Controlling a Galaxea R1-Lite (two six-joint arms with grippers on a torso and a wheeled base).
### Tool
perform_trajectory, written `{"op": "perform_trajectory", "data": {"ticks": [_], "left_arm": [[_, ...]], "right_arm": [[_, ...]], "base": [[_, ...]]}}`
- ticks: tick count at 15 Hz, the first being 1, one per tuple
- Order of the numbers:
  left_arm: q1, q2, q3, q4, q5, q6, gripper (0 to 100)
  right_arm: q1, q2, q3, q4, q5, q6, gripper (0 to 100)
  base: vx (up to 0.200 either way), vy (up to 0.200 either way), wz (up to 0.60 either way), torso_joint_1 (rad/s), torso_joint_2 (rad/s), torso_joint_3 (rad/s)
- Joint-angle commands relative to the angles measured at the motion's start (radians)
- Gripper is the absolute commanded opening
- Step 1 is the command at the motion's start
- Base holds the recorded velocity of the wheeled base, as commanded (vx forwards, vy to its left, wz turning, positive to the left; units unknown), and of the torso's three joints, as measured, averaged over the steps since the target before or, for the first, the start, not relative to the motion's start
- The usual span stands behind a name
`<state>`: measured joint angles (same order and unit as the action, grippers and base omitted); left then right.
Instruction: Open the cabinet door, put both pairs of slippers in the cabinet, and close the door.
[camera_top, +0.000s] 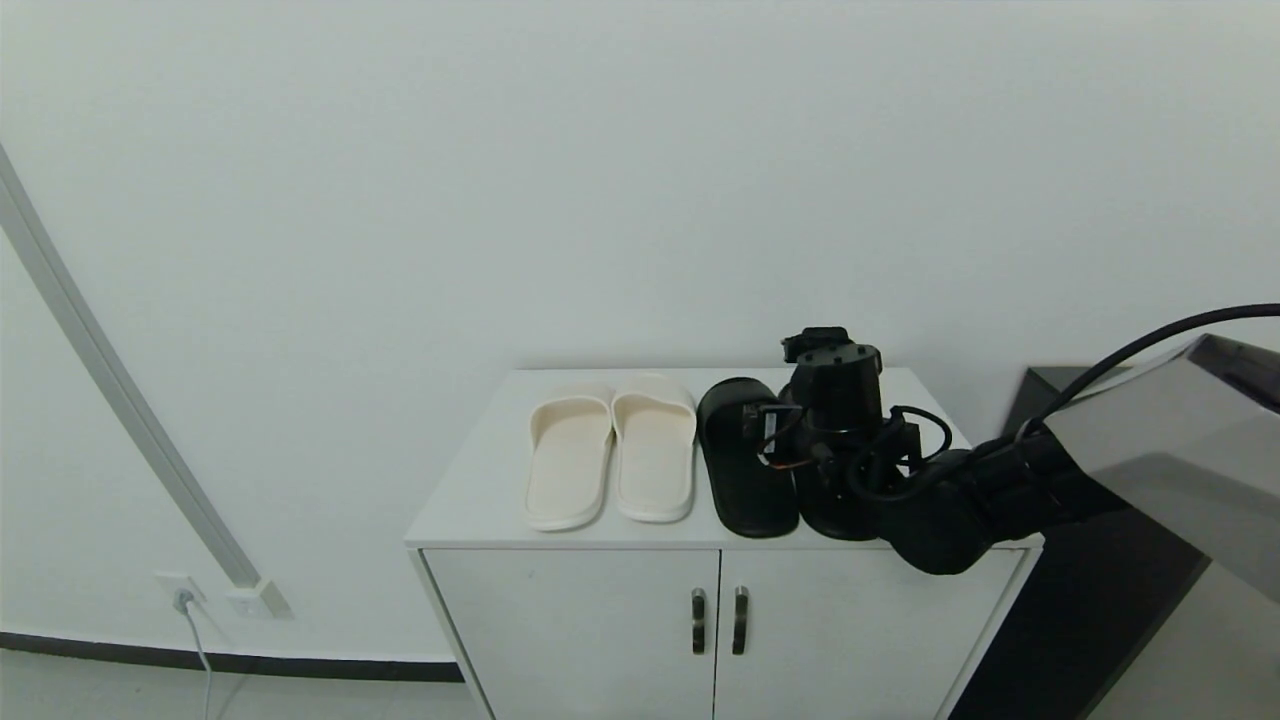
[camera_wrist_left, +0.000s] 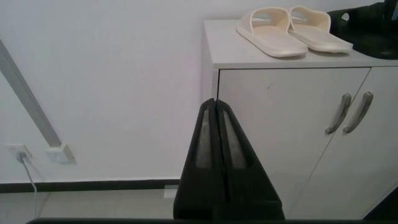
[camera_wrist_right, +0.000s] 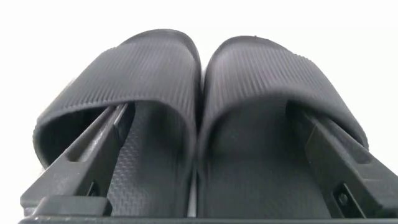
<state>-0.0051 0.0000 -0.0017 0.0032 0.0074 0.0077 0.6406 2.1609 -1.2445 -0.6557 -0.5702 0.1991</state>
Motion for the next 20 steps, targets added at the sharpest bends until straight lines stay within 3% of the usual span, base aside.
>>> {"op": "perform_trajectory", "data": {"ticks": [1, 7, 8, 17, 20], "left_arm": [[0.001, 0.002, 0.0, 0.0, 0.0, 0.0, 0], [0.001, 0.0, 0.0, 0.0, 0.0, 0.0, 0], [0.001, 0.0, 0.0, 0.0, 0.0, 0.0, 0], [0.001, 0.0, 0.0, 0.0, 0.0, 0.0, 0], [0.001, 0.002, 0.0, 0.0, 0.0, 0.0, 0]], "right_arm": [[-0.007, 0.024, -0.001, -0.004, 0.001, -0.001, 100], [-0.015, 0.062, -0.049, -0.005, 0.016, -0.001, 100], [-0.015, 0.062, -0.052, -0.005, 0.016, -0.001, 0], [-0.012, 0.043, -0.044, -0.005, 0.012, -0.014, 0], [0.002, -0.069, 0.031, -0.005, 0.009, -0.056, 0]], "base": [[0.0, 0.0, 0.0, 0.0, 0.0, 0.0], [0.0, 0.0, 0.0, 0.0, 0.0, 0.0], [0.0, 0.0, 0.0, 0.0, 0.0, 0.0], [0.0, 0.0, 0.0, 0.0, 0.0, 0.0], [0.0, 0.0, 0.0, 0.0, 0.0, 0.0]]}}
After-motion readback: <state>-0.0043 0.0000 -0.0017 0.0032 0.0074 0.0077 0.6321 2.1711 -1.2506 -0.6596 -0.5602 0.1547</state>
